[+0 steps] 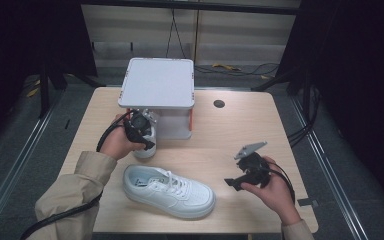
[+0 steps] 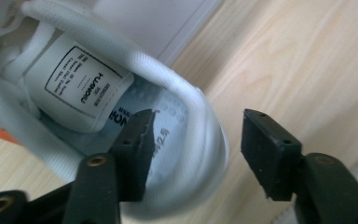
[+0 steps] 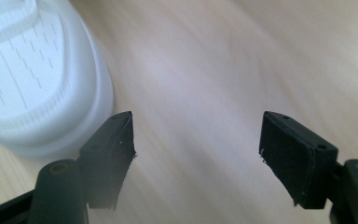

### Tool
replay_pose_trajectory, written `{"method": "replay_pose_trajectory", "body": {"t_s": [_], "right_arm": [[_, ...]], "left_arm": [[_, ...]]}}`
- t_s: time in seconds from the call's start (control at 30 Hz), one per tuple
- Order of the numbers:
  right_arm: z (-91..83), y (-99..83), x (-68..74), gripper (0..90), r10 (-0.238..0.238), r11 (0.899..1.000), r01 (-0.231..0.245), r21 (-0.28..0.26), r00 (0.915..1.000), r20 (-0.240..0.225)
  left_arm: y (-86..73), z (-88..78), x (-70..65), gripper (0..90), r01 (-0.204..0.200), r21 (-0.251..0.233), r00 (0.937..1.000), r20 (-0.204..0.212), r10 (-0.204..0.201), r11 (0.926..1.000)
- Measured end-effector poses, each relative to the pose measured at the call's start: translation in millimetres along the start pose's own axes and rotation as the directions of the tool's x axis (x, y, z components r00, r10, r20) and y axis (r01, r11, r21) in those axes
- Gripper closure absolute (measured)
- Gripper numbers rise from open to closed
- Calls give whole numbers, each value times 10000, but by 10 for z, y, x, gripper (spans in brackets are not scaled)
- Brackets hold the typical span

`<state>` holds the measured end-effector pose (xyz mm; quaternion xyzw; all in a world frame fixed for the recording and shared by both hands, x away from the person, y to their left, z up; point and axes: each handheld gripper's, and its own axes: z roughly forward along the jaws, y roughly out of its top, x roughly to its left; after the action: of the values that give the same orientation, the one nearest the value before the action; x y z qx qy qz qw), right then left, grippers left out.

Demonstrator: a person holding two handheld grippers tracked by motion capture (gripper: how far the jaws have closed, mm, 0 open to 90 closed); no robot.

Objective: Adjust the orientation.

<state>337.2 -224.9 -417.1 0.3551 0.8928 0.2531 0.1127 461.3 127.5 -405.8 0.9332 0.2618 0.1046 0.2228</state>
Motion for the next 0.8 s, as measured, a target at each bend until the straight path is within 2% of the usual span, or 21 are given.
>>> {"method": "replay_pose_trajectory", "body": {"t_s": [0.03, 0.1, 0.17, 0.2, 0.23, 0.27, 0.3, 0.37, 0.4, 0.43, 0.47, 0.53, 0.57, 0.6, 0.63, 0.67, 0.7, 0.77, 0.8], "right_arm": [[-9, 112, 8, 263, -89, 9999, 88, -92, 10000, -9], [-28, 329, 18, 262, -165, 9995, 161, -280, 9998, -140], [-35, 530, 14, 305, -263, 9986, 252, -462, 9994, -231], [-35, 530, 14, 305, -263, 9986, 252, -462, 9994, -231], [-20, 706, -8, 324, -256, 9978, 233, -624, 9990, -370], [-20, 706, -8, 324, -256, 9978, 233, -624, 9990, -370], [1, 866, -33, 341, -299, 9972, 277, -691, 9991, -309], [25, 1014, -54, 358, -382, 9973, 377, -625, 9992, -69], [25, 1014, -54, 358, -382, 9973, 377, -625, 9992, -69], [50, 1159, -66, 407, -449, 9970, 448, -630, 9990, 3], [61, 1234, -75, 442, -418, 9970, 414, -648, 9991, -51], [71, 1384, -99, 554, -384, 9970, 378, -675, 9992, -82], [70, 1457, -109, 598, -359, 9972, 351, -668, 9993, -108], [70, 1457, -109, 598, -359, 9972, 351, -668, 9993, -108], [45, 1597, -122, 695, -260, 9942, 246, -1050, 9996, -127], [45, 1597, -122, 695, -260, 9942, 246, -1050, 9996, -127], [26, 1727, -139, 732, -127, 9918, 102, -1273, 9997, -191], [12, 1852, -157, 758, -94, 9897, 98, -1429, 9999, 36], [12, 1852, -157, 758, -94, 9897, 98, -1429, 9999, 36]], "left_arm": [[-15, -32, 0, 412, -89, -31, 10000, 4, 89, 10000], [-40, -95, 0, 397, 91, -233, 10000, 24, -90, 9997], [-38, -164, -7, 397, -3, -249, 10000, -25, 2, 9997], [-38, -164, -7, 402, -3, -249, 10000, -25, 2, 9997], [-24, -237, -20, 419, -193, -216, 9998, -85, 192, 9996], [-24, -237, -20, 437, -193, -216, 9998, -85, 192, 9996], [-11, -310, -37, 478, -409, -317, 9991, -69, 407, 9987], [-12, -349, -55, 518, -689, -121, 9975, -184, 687, 9975], [-12, -349, -55, 541, -689, -121, 9975, -184, 687, 9975], [-24, -365, -67, 555, -879, -107, 9959, -232, 877, 9961], [-33, -368, -67, 558, -903, -127, 9956, -248, 900, 9958], [-51, -379, -68, 598, -908, -121, 9957, -195, 905, 9958], [-59, -385, -73, 658, -776, -30, 9969, -102, 775, 9970], [-59, -385, -73, 663, -776, -30, 9969, -102, 775, 9970], [-68, -393, -80, 679, -838, -71, 9964, -130, 837, 9965], [-75, -404, -90, 679, -930, 65, 9956, -89, 930, 9956], [-94, -404, -102, 724, -929, 274, 9957, 72, 927, 9953], [-114, -385, -104, 766, -953, 382, 9954, 93, 950, 9947], [-114, -385, -104, 766, -953, 382, 9954, 93, 950, 9947]]}}
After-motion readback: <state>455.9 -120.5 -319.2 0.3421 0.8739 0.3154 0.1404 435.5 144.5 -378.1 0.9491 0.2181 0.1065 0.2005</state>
